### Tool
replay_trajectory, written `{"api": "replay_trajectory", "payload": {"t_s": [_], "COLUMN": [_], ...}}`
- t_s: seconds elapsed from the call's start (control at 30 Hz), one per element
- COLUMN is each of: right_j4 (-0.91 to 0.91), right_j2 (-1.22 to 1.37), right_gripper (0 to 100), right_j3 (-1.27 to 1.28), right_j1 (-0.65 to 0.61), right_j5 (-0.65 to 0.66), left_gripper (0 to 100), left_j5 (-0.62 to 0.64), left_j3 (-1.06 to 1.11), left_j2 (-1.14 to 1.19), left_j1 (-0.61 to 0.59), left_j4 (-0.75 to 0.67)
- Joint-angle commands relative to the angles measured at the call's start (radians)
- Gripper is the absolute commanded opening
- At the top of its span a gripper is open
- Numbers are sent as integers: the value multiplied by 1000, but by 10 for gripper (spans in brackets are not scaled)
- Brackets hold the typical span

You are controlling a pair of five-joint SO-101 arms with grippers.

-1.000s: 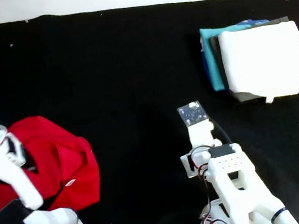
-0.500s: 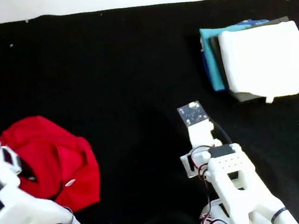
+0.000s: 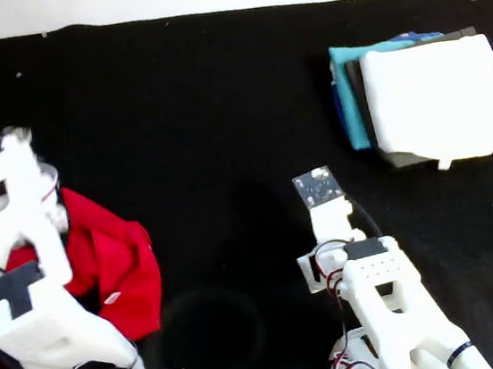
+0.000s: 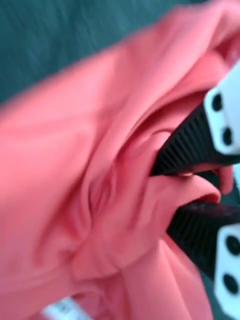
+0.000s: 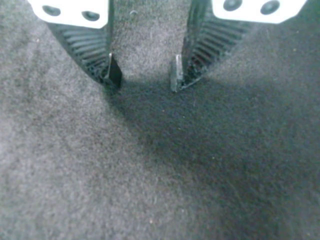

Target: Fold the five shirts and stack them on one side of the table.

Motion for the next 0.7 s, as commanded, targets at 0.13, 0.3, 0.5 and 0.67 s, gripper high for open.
{"api": "replay_trajectory", "payload": {"t_s": [0.13, 0.3, 0.5, 0.67], "right_j4": [-18, -18, -18, -18], "right_j2": [10, 10, 10, 10], "right_gripper": [209, 209, 209, 209], "right_j3": [15, 15, 15, 15], "right_j1": [8, 8, 8, 8], "right_j5": [12, 12, 12, 12], "left_gripper": [9, 9, 39, 165], "left_j5": [123, 121, 121, 169], "left_j3": [-401, -572, -624, -567], "left_j2": [-93, -73, -61, -13], "left_j1": [249, 415, 544, 549], "left_j4": [117, 215, 219, 235]}}
